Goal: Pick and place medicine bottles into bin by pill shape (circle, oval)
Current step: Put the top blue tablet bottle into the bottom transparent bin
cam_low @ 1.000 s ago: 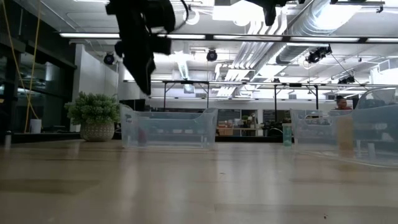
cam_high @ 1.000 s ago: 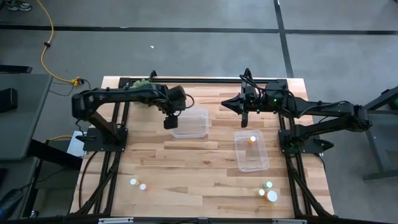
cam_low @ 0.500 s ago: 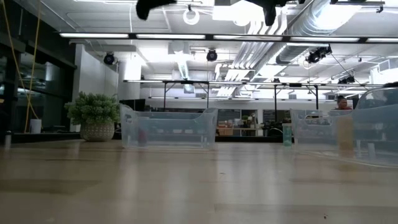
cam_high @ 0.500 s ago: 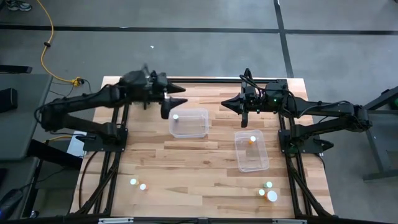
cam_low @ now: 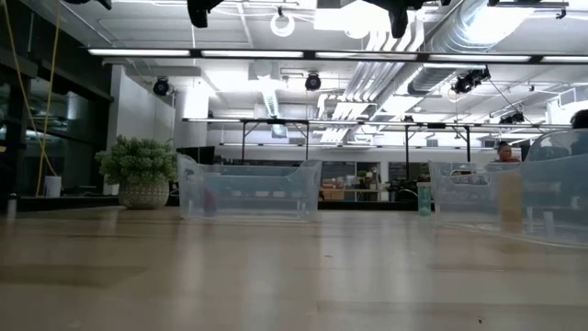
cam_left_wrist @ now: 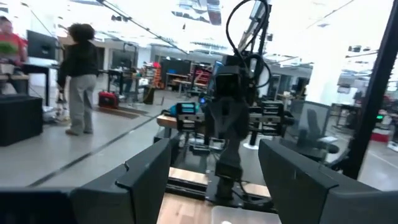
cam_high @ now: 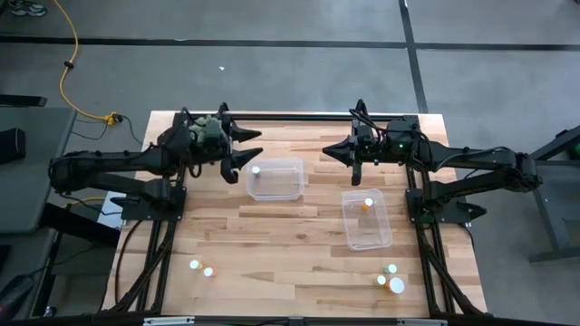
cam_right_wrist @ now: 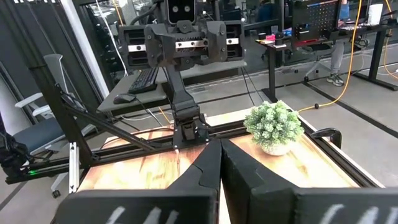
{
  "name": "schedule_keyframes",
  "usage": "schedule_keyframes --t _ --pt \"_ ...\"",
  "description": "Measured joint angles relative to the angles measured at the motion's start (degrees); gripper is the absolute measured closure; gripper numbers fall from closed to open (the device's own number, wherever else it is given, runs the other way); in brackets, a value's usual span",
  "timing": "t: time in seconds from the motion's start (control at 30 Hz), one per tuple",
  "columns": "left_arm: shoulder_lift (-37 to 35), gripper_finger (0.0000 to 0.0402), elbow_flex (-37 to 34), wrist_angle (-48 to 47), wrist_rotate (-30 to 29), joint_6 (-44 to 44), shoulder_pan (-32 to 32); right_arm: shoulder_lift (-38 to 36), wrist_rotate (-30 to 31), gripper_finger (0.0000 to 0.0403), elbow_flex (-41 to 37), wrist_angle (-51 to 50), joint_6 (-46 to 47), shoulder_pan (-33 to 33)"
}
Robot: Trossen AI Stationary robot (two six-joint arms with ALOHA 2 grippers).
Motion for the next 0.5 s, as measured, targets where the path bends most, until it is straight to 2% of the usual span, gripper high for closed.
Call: schedule_keyframes --t 0.5 --pt "0.13 0.0170 0.02 -0.53 -0.25 -2.82 0.00 0.00 0.00 0.0403 0.00 0.02 0.02 0.02"
